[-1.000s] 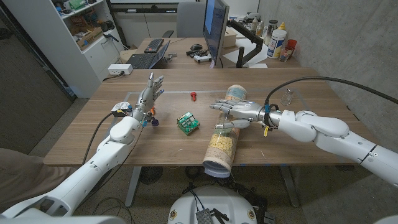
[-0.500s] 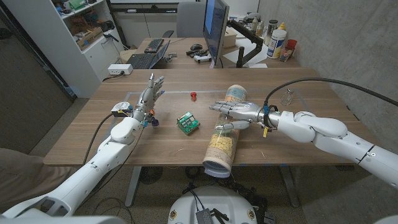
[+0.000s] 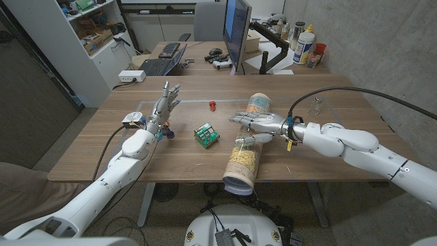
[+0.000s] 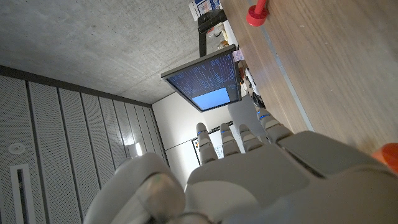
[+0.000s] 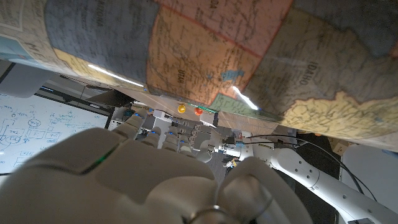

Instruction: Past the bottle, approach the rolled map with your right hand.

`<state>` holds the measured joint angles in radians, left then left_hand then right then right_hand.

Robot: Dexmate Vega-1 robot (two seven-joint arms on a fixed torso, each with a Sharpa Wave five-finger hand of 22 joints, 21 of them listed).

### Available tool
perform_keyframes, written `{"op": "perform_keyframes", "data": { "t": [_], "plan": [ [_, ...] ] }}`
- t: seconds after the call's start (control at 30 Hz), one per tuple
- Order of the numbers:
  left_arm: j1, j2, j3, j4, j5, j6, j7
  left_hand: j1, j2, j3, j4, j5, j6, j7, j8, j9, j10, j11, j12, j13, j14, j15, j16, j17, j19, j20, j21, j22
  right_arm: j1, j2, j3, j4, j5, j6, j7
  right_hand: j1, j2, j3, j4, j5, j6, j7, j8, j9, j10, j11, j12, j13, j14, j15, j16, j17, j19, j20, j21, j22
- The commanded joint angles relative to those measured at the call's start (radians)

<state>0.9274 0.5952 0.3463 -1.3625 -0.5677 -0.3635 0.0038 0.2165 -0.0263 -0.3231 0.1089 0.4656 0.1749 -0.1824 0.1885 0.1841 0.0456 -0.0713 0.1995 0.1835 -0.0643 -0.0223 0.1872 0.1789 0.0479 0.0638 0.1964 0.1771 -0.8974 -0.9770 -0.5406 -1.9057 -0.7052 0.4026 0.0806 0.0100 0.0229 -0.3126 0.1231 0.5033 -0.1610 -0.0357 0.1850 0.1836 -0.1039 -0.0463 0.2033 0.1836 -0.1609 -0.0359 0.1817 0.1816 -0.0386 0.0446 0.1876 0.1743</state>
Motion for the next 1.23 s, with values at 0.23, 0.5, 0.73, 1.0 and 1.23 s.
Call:
{"op": "perform_keyframes", "data": {
  "t": [0.23,0.5,0.73,1.0,1.23],
  "plan": [
    [0.004,0.001,-0.005,0.008,-0.005,-0.008,-0.004,0.004,-0.008,-0.001,0.001,-0.001,0.004,-0.001,0.002,0.001,0.004,0.005,0.0,0.002,-0.003,0.0,0.001,0.002,0.003,0.0,0.002,0.002,0.009,0.013,-0.023,0.004,-0.02,-0.015,0.008,0.004,0.011,0.003,0.007,0.009,-0.01,0.002,0.0,0.005,-0.014,0.001,-0.001,0.004,-0.01,-0.01,0.002,0.0,-0.004,-0.001,0.002,0.003],
    [0.006,-0.002,-0.004,0.005,-0.003,-0.008,0.001,0.005,-0.008,0.0,0.001,0.0,0.005,0.0,0.003,0.001,0.005,0.007,0.0,0.002,-0.004,0.0,0.001,0.002,0.004,-0.001,0.002,0.002,0.009,0.014,-0.026,0.006,-0.021,-0.022,0.009,0.006,0.016,0.005,0.008,0.011,-0.015,0.003,0.0,0.005,-0.026,0.002,-0.004,0.004,-0.012,-0.007,0.001,0.0,-0.005,-0.001,0.002,0.003],
    [-0.003,-0.008,0.005,0.011,0.006,-0.007,0.001,0.005,-0.009,0.0,0.001,-0.001,0.015,-0.007,0.007,0.001,0.004,0.005,0.0,0.002,-0.003,0.0,0.002,0.002,0.004,-0.001,0.002,0.002,0.002,0.01,-0.026,0.007,-0.024,-0.024,-0.003,0.008,0.019,0.006,0.009,0.012,-0.013,0.005,0.002,0.005,-0.026,0.002,-0.003,0.004,-0.012,-0.006,0.002,-0.001,-0.006,-0.001,0.002,0.003],
    [-0.012,-0.009,0.009,0.011,0.016,-0.007,0.005,0.005,-0.01,-0.001,0.001,-0.001,0.017,-0.011,0.008,0.001,0.003,0.001,-0.001,0.002,-0.006,-0.002,0.001,0.002,0.003,0.0,0.001,0.002,0.002,0.009,-0.026,0.015,-0.027,-0.02,-0.02,0.01,0.022,0.008,0.009,0.014,-0.013,0.004,0.003,0.005,-0.025,0.0,-0.002,0.004,-0.011,-0.007,0.002,-0.001,-0.005,-0.001,0.003,0.003],
    [-0.015,-0.008,0.009,0.013,0.017,-0.008,0.003,0.005,-0.011,-0.001,0.001,-0.001,0.016,-0.012,0.007,0.001,0.002,0.002,-0.001,0.002,-0.007,-0.001,0.001,0.002,0.002,0.0,0.001,0.002,0.006,0.014,-0.033,0.024,-0.028,-0.012,-0.025,0.013,0.023,0.009,0.008,0.015,-0.013,0.004,0.004,0.005,-0.024,0.001,-0.001,0.004,-0.01,-0.008,0.003,-0.001,-0.004,-0.001,0.004,0.003]
  ]
}}
